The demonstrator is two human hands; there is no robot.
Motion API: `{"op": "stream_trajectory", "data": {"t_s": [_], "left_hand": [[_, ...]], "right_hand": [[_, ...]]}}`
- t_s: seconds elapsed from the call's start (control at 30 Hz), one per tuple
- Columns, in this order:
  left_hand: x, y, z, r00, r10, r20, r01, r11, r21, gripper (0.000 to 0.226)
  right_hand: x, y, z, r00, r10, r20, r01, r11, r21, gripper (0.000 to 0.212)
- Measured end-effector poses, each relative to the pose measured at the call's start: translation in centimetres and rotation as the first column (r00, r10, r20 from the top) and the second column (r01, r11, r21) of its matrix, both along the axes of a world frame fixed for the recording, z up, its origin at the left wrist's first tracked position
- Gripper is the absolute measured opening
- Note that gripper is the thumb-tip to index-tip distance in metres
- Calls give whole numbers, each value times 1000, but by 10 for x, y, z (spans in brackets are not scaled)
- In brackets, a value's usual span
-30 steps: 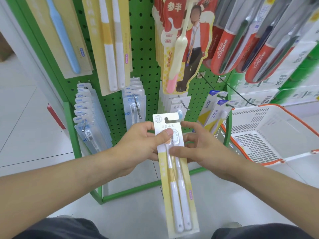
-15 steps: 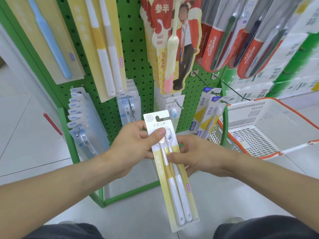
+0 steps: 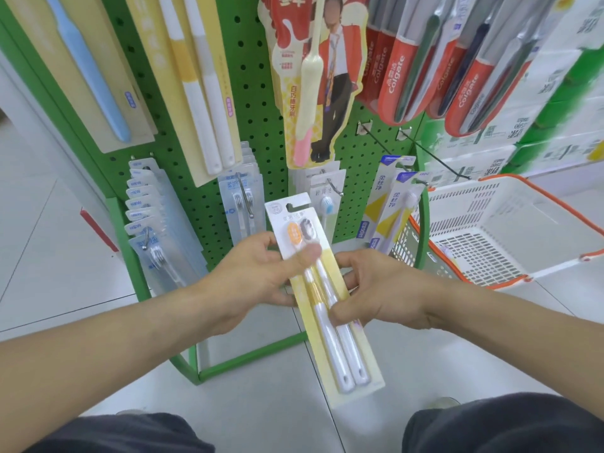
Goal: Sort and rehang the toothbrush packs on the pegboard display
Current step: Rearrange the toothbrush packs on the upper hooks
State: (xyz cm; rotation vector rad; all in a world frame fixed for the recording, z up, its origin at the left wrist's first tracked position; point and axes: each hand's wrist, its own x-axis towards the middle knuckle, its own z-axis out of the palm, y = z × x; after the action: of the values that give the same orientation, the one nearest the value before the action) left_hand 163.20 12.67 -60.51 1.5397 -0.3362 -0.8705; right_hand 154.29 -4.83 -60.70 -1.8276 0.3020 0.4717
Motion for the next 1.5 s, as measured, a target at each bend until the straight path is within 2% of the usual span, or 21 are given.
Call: {"op": "stream_trajectory", "data": {"t_s": [0.07, 0.17, 0.27, 0.33, 0.47, 0.63, 0.73, 0.77, 0.87, 0.97, 1.0, 1.07, 1.13, 1.3, 1.33, 1.37, 1.43, 1.5], "left_hand": [[-4, 3, -3, 998, -62, 19, 60, 995, 85, 36], [-3, 6, -7, 999, -7, 31, 3, 993, 116, 27], [-1, 8, -8, 999, 45, 30, -48, 992, 117, 21], [-2, 9, -9, 998, 52, 44, -57, 991, 120, 19], [-1, 6, -10, 994, 105, 16, -106, 988, 115, 15], [-2, 5, -13, 991, 101, -84, -81, 974, 210, 24], [-6, 6, -13, 977, 110, -185, -52, 954, 295, 55], [-8, 6, -11, 972, 96, -216, -32, 959, 282, 58], [-14, 4, -7, 982, 59, -177, -10, 964, 265, 36], [-14, 4, -12, 987, 103, -125, -58, 944, 325, 36], [-12, 4, -16, 985, 120, -123, -74, 942, 328, 34], [-9, 4, -23, 981, 158, -114, -115, 942, 315, 40], [-7, 3, -29, 987, 152, -59, -126, 941, 313, 46], [-4, 6, -37, 999, 9, -50, 6, 954, 300, 52], [-3, 6, -38, 999, -16, -49, 29, 955, 296, 54], [-4, 6, -38, 998, -42, -45, 53, 956, 287, 57], [-4, 6, -37, 993, -120, -23, 121, 957, 264, 62], [-4, 7, -33, 975, -222, 14, 212, 947, 243, 69]], "right_hand": [[0, -2, 0, 999, 42, -3, -42, 999, 35, 53], [-3, -5, -1, 982, 177, -62, -176, 984, 29, 69], [-6, -5, -1, 949, 260, -178, -254, 966, 53, 50], [-6, -6, 1, 938, 287, -195, -273, 957, 95, 41], [-6, -8, 6, 903, 405, -144, -398, 914, 76, 45], [-7, -2, 10, 895, 384, -226, -419, 898, -136, 52], [-13, 7, 14, 849, 434, -301, -525, 758, -388, 44], [-15, 11, 14, 841, 456, -291, -541, 709, -453, 43], [-20, 25, 12, 830, 517, -211, -536, 632, -560, 38], [-25, 35, 10, 789, 603, -114, -487, 502, -714, 40], [-26, 38, 9, 780, 620, -88, -469, 486, -737, 42], [-27, 42, 11, 771, 632, -72, -475, 497, -726, 48], [-25, 43, 14, 786, 601, -146, -525, 525, -670, 56], [0, 9, -1, 827, 445, -343, -552, 532, -642, 61], [4, 0, -6, 837, 423, -347, -544, 577, -609, 60], [7, -8, -12, 869, 384, -313, -496, 678, -543, 57], [10, -17, -23, 956, 236, -173, -279, 914, -293, 55], [10, -20, -27, 992, 129, -12, -129, 988, -86, 68]]}}
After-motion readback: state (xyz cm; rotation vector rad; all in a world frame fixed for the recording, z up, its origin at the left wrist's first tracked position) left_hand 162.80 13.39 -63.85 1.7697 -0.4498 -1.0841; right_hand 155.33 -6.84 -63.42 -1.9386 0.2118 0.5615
